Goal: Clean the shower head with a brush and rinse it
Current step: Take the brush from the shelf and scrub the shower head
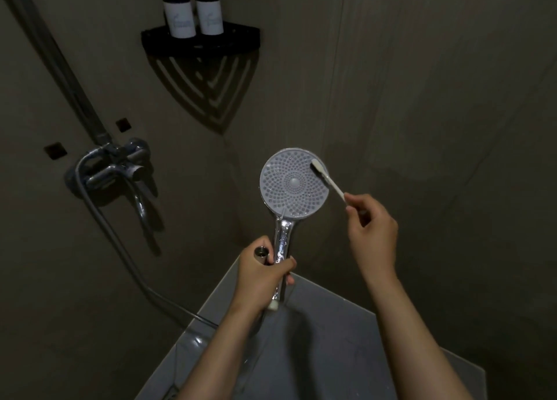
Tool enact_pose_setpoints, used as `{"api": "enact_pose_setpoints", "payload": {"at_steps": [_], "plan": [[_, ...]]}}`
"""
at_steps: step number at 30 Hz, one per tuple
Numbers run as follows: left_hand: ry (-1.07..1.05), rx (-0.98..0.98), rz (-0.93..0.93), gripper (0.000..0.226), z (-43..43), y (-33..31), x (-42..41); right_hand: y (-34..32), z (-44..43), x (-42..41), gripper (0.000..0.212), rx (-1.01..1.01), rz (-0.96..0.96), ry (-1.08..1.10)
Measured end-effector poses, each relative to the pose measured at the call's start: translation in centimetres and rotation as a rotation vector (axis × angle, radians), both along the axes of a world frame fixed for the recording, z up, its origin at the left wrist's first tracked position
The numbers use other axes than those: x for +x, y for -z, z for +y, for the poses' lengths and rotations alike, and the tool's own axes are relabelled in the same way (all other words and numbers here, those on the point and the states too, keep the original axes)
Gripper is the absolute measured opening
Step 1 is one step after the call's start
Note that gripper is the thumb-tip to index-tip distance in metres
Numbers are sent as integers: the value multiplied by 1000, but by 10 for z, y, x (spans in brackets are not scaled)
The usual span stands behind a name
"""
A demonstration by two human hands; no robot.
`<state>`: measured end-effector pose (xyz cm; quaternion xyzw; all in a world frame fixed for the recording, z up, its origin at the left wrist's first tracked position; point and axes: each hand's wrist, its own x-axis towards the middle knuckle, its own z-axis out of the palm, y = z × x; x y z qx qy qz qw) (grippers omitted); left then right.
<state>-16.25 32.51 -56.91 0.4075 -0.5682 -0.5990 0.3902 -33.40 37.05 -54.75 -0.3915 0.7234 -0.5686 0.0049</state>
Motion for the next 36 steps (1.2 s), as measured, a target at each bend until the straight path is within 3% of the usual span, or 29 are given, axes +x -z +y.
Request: {"api": "enact_pose_setpoints", "payload": {"at_steps": [5,10,26,31,36], "plan": [[-11,14,10,43,-4,5,-5,1,-5,1,20,-50,-31,1],[-27,3,15,44,-10,8,-9,-1,-12,13,18,-6,-2,-225],[-13,-7,63,44,-11,5,-3,9,-4,12,18,-7,7,70],[-36,-10,63,45,-9,10,-3,8,-1,15,18,-69,-26,-11],[-51,-22,52,46,-7,13,-5,16,-2,27,15,10,37,-131]]}}
